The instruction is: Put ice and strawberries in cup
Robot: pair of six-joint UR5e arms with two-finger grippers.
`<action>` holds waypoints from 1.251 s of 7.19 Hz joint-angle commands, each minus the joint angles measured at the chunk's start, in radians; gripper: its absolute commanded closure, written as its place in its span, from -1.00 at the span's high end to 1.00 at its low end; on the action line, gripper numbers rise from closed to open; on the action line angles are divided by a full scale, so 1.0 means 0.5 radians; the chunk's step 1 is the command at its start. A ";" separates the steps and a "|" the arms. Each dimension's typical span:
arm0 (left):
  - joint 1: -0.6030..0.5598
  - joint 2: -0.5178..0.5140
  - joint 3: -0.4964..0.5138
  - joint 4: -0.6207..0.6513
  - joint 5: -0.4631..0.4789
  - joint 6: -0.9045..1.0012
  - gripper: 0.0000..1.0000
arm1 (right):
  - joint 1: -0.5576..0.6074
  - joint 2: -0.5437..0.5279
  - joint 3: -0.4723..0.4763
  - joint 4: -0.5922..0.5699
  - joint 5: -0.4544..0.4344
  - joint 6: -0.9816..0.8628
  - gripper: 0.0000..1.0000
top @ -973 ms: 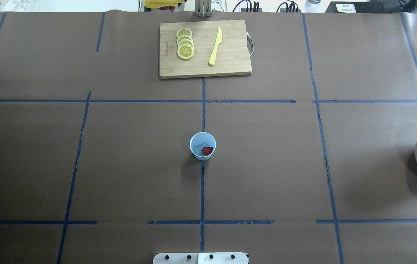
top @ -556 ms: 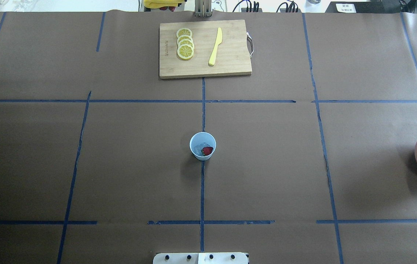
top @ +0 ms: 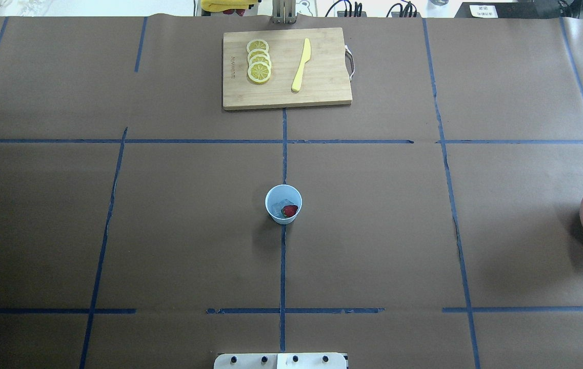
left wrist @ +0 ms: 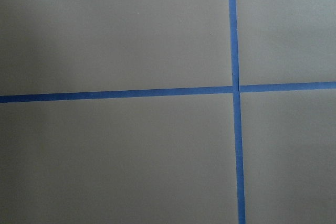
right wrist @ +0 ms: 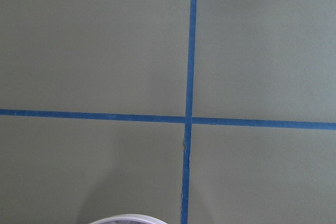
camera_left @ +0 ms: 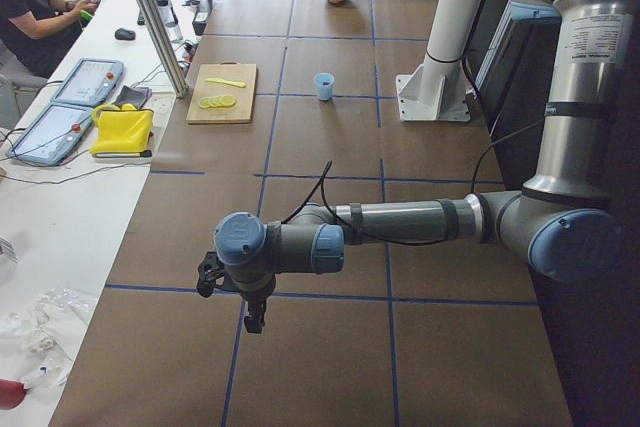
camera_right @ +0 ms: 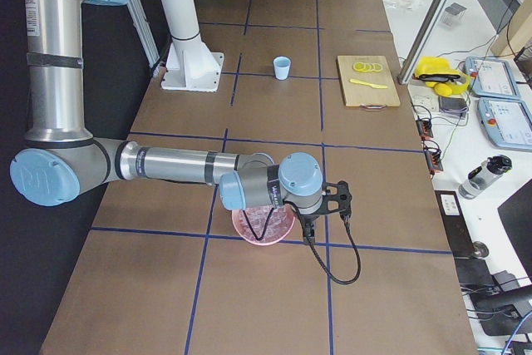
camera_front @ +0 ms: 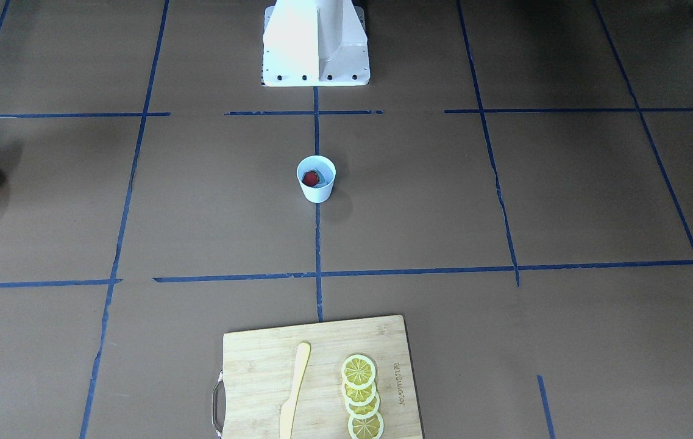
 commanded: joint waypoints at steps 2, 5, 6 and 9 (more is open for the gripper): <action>0.020 -0.016 -0.024 0.006 0.000 -0.088 1.00 | 0.000 -0.001 0.002 0.000 0.003 0.000 0.99; 0.076 -0.031 -0.042 0.009 0.000 -0.143 1.00 | 0.000 -0.001 0.002 0.000 0.003 0.000 0.99; 0.082 -0.028 -0.048 0.009 0.003 -0.143 1.00 | 0.000 -0.001 0.005 0.003 0.003 0.000 0.99; 0.082 -0.025 -0.045 0.009 0.000 -0.143 1.00 | 0.000 -0.001 0.005 0.000 0.003 0.000 0.99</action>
